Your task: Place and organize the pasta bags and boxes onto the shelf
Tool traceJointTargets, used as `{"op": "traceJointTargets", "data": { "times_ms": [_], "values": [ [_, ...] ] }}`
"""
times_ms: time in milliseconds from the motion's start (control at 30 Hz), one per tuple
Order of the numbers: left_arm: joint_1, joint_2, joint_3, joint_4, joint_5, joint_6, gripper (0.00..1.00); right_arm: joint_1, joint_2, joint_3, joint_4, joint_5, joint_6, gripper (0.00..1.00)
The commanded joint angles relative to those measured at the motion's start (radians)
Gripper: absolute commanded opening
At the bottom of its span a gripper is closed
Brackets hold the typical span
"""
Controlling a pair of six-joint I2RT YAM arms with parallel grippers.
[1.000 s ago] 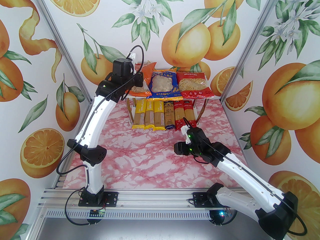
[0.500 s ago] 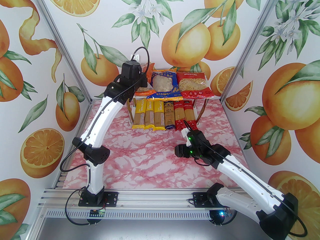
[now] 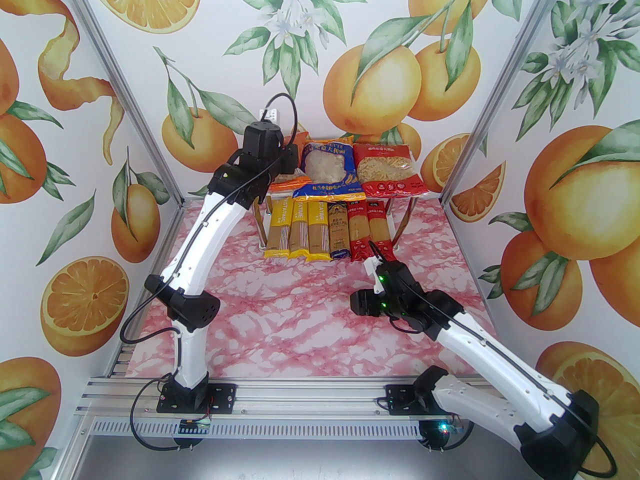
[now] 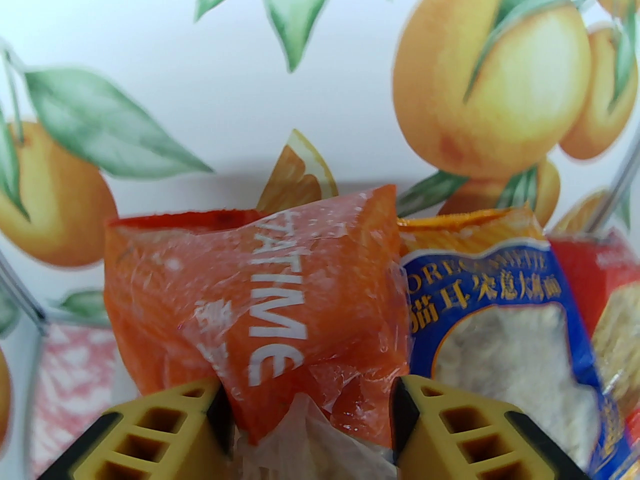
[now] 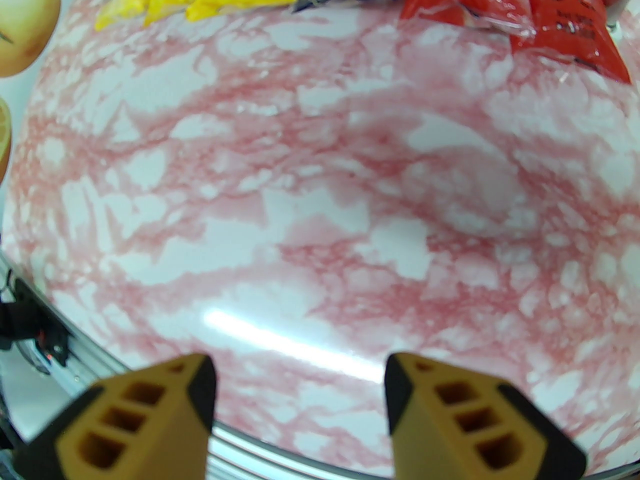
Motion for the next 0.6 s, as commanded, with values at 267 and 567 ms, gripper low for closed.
{"op": "traceJointTargets", "data": {
  "times_ms": [267, 567],
  "values": [
    [-0.014, -0.131, -0.131, 0.287, 0.123, 0.096, 0.75, -0.006, -0.013, -0.007, -0.018, 0.024, 0.014, 0.61],
    [0.016, -0.108, -0.113, 0.287, 0.147, 0.099, 0.51, -0.007, 0.01, 0.019, -0.016, 0.012, 0.015, 0.6]
  ]
}}
